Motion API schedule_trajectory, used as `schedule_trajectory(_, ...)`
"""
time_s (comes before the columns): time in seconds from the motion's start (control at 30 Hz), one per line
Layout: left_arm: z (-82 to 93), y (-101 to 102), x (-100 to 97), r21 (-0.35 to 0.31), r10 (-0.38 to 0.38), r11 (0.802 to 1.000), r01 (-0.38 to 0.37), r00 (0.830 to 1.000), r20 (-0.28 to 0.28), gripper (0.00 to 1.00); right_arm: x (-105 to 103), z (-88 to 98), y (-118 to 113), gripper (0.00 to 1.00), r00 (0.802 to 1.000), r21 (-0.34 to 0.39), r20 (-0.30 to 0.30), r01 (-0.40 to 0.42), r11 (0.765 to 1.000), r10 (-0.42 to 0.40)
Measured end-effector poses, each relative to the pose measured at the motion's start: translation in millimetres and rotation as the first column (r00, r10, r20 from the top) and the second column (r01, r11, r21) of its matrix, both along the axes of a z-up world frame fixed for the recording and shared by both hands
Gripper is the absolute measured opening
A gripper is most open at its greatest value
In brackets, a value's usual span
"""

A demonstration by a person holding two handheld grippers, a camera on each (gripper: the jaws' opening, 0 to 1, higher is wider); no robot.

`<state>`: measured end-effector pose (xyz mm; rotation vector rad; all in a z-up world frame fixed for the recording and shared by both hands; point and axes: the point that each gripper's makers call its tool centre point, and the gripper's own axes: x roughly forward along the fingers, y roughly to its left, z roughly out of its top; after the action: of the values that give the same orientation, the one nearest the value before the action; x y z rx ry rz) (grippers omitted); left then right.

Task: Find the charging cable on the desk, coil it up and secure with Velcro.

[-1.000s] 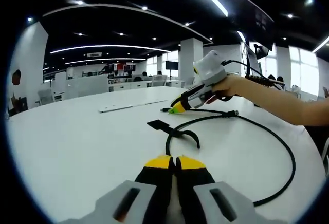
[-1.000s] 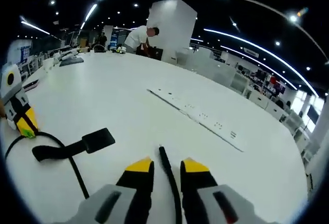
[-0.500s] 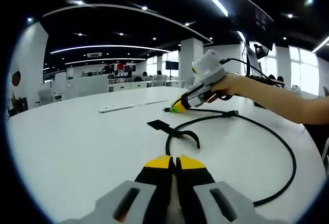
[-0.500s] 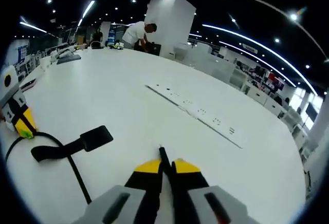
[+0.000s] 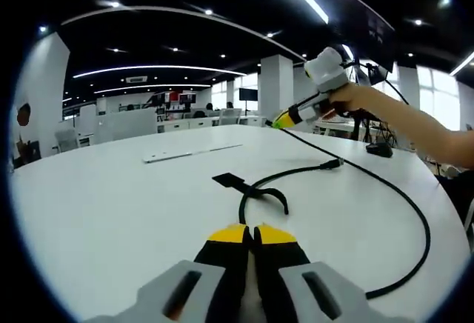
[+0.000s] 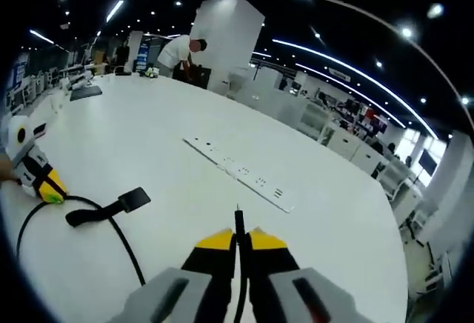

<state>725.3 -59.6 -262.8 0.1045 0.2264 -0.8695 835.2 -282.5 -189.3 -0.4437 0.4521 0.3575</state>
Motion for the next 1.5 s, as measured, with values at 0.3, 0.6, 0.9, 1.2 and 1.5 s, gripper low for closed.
schedule_trajectory(0.3,-0.8,-1,2.9,-0.002,0.007,1.0,-0.007,1.0,-0.007,0.05,-1,45.7,55,0.08,0.993,-0.032,0.084,-0.086,0.996,0.088)
schedule_trajectory(0.6,-1.2,-2,4.8,-0.002,0.014,1.0,-0.014,1.0,-0.014,0.05,23,22.8,157,0.08,0.972,-0.081,0.034,-0.228,0.97,0.231)
schedule_trajectory(0.9,-1.4,-3,0.5,0.004,0.025,1.0,-0.025,1.0,-0.013,0.05,15,-19.1,253,0.08,0.923,-0.05,-0.043,-0.384,0.922,0.382)
schedule_trajectory(1.2,-0.9,-3,-1.9,0.006,0.024,1.0,-0.024,1.0,-0.007,0.05,-16,-45.3,306,0.08,0.856,-0.069,-0.099,-0.515,0.854,0.508)
schedule_trajectory(1.5,5.7,-3,0.5,0.007,0.023,1.0,-0.023,1.0,-0.003,0.05,-34,-61.8,318,0.08,0.814,-0.09,-0.16,-0.576,0.813,0.559)
